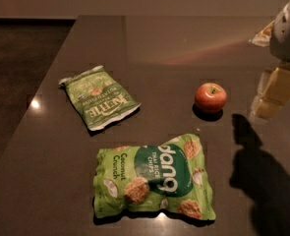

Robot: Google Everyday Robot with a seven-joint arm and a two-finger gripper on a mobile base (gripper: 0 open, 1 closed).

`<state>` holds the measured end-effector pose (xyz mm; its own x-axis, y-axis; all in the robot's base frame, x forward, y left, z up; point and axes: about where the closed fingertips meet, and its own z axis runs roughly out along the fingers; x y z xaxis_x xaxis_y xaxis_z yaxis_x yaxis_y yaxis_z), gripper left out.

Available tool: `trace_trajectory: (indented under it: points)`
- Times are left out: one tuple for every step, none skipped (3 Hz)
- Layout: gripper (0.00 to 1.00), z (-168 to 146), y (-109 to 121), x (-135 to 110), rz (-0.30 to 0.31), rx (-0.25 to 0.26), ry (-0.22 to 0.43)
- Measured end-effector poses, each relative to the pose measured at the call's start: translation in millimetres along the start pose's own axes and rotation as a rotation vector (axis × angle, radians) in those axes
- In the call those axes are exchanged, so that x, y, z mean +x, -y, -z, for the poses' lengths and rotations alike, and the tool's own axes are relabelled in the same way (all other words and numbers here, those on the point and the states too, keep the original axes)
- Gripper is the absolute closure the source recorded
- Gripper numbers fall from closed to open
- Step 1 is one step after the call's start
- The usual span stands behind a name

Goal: Pick apple

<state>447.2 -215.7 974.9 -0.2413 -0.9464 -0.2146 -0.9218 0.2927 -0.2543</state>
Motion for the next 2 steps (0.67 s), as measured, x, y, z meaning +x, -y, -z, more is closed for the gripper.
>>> trace_trajectory:
  points:
    - [0.00,-21,19,-4,-0.044,-0.004,-0.003]
    - [0.00,-51,32,-7,-0.099,-0.033,0.019]
